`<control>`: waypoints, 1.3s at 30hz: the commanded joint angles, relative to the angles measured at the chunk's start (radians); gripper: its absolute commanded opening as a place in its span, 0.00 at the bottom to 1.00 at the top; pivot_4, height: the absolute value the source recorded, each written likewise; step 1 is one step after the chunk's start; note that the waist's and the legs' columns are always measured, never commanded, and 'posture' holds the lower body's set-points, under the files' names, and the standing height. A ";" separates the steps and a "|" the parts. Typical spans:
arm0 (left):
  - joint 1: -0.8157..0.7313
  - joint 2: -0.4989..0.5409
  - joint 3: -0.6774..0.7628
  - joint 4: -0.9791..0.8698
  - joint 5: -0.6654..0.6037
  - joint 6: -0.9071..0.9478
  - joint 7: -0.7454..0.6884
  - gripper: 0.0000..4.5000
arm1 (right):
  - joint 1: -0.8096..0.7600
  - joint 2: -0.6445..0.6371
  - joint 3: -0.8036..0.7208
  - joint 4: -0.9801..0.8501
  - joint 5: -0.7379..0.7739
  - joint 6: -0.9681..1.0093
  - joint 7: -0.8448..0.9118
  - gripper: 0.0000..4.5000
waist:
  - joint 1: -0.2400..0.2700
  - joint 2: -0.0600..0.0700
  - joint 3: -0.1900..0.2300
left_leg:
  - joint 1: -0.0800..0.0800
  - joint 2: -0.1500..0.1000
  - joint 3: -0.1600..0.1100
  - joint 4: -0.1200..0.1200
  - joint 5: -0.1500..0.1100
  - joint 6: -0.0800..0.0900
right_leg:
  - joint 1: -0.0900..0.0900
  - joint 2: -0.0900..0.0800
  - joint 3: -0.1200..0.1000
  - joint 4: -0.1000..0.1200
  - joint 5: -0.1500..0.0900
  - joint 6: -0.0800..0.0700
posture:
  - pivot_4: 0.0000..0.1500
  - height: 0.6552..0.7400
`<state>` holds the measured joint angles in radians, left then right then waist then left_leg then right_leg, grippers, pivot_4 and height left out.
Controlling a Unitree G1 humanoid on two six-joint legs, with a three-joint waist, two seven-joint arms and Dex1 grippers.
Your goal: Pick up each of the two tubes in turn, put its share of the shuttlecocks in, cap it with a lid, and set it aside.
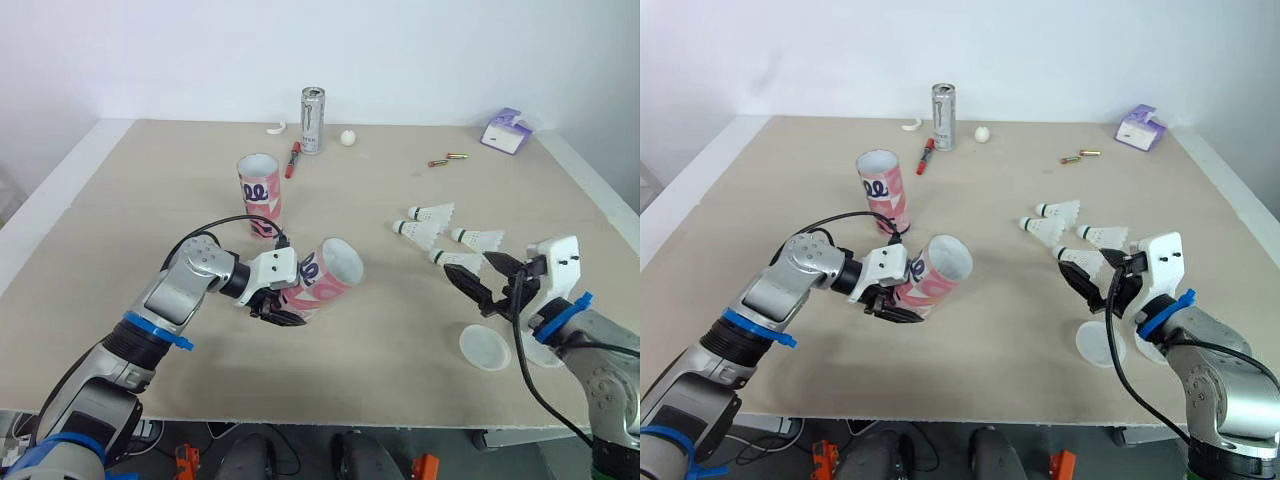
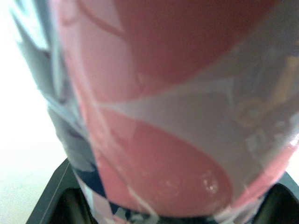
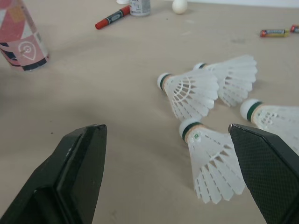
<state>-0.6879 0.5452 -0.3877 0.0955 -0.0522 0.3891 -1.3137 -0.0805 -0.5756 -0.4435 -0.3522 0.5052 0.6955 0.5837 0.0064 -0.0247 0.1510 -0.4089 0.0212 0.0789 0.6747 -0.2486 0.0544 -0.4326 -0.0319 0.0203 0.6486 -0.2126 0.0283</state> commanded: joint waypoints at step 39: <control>0.041 0.023 -0.021 -0.041 0.002 0.006 -0.003 0.67 | -0.210 -0.006 0.137 0.431 -0.060 -0.162 0.071 0.17 | -0.002 0.000 0.000 | 0.001 0.001 0.001 -0.002 0.000 0.000 | 0.000 0.001 0.001 0.000 0.001 -0.001 | 1.00 1.00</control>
<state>-0.6679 0.5603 -0.3848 0.0612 -0.0520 0.3907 -1.3077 -0.2732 -0.5700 -0.3073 0.0923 0.4426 0.5334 0.6589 0.0048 -0.0245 0.1510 -0.4078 0.0221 0.0797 0.6728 -0.2488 0.0547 -0.4330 -0.0305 0.0217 0.6486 -0.2121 0.0270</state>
